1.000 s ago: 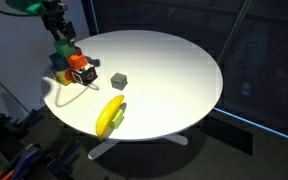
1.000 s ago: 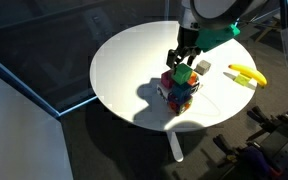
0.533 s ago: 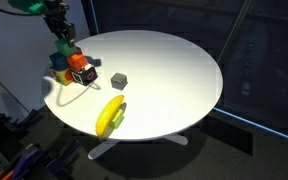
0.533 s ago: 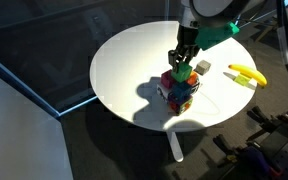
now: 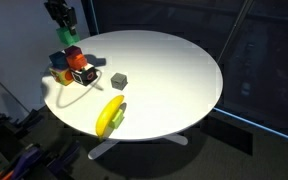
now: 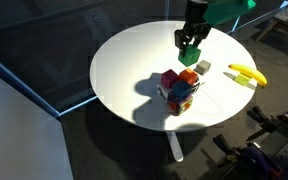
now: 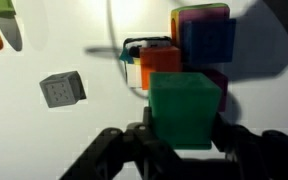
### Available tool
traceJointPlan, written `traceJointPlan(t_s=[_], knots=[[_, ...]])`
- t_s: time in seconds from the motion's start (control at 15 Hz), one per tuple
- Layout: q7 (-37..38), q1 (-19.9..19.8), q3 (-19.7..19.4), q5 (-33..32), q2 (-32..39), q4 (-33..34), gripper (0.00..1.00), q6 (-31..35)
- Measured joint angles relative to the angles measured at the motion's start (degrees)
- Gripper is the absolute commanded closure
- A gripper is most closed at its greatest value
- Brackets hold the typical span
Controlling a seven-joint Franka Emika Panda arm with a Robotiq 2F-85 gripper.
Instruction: Put the green block on the grey block
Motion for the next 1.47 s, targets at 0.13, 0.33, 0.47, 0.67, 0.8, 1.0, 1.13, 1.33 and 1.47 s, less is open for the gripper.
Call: traceJointPlan(t_s=[0.13,0.33,0.47,0.67,0.8,1.0,1.13,1.33,1.47], knots=[[4.6,-0.4,-1.3,-1.2,-1.2,0.0,0.70,-1.2],[13.0,-1.2,-3.2,-3.2,-1.9,-0.4,0.70,-2.1],[18.0,-2.0,-4.2,-3.5,-1.9,-0.9,0.70,-2.2],[25.2,-3.1,-5.5,-3.5,-1.8,-2.3,0.70,-2.2],[28.8,-3.8,-6.1,-3.5,-1.4,-3.2,0.70,-1.9],[31.7,-4.6,-7.1,-3.5,-0.1,-4.3,0.70,0.8],[33.0,-5.1,-7.9,-3.5,1.0,-4.7,0.70,3.4],[35.1,-5.6,-9.4,-3.5,2.9,-4.7,0.70,7.0],[36.9,-5.7,-10.5,-3.5,4.0,-4.6,0.70,8.3]])
